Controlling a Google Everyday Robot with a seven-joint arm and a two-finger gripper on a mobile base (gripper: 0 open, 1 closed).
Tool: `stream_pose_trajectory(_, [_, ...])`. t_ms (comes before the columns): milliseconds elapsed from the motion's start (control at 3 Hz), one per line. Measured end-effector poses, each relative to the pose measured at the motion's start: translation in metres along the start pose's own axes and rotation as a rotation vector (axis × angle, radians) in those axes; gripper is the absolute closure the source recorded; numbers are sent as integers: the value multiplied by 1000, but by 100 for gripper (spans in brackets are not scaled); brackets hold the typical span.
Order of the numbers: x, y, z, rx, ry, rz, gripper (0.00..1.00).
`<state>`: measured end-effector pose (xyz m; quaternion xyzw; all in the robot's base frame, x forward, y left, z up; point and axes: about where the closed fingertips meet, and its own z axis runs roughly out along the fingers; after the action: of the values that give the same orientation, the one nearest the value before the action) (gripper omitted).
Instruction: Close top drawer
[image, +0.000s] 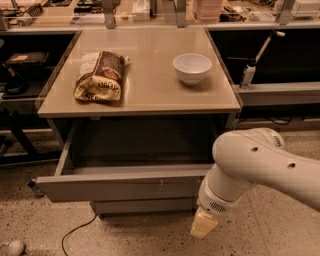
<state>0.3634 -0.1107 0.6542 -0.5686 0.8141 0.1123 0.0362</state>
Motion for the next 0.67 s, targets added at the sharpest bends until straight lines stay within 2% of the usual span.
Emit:
stream_pose_trajectory(333, [0, 0, 0, 0, 0, 0, 66])
stream_pose_trajectory(667, [-4, -3, -2, 5, 1, -10, 97])
